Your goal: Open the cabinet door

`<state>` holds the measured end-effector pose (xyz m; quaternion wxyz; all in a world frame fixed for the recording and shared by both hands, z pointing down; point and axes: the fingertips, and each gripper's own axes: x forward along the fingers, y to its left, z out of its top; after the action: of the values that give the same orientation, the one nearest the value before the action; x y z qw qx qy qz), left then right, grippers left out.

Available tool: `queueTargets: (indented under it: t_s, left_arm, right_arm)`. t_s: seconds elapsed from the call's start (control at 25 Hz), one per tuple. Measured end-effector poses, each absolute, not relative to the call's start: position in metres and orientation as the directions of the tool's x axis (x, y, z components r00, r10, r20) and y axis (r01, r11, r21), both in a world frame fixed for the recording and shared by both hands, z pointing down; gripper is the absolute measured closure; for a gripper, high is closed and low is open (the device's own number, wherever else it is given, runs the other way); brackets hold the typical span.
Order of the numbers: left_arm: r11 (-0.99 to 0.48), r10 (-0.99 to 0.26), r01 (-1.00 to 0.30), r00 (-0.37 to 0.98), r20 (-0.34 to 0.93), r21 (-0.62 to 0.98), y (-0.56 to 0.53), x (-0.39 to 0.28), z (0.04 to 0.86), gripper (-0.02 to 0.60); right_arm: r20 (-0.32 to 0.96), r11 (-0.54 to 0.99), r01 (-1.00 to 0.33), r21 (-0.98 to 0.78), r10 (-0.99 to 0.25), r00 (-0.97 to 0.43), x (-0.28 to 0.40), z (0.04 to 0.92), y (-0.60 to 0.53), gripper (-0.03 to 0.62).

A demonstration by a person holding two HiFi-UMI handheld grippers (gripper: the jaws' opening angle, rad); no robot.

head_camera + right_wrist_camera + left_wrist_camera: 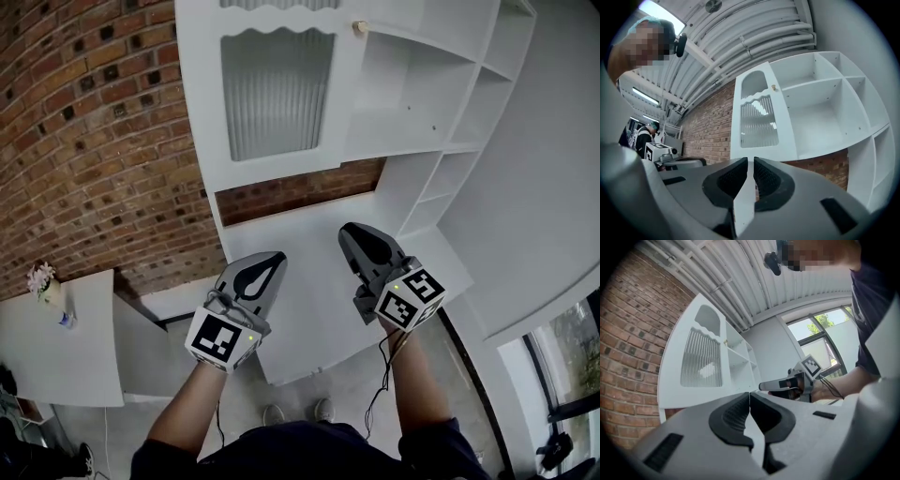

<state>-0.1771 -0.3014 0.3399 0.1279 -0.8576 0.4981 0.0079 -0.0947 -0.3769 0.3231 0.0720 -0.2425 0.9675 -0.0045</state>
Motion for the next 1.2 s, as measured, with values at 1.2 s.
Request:
queueTargets:
  t_s: [1.2]
  left_arm:
    - [-0.292, -0.9, -0.902, 0.372, -0.227, -0.318, -0.41, -0.158, 0.255, 0.572]
  right_arm:
    - [-0.35, 0.885, -0.436, 0.164, -0.361, -0.864, -0.131, 0.113, -0.55, 0.387]
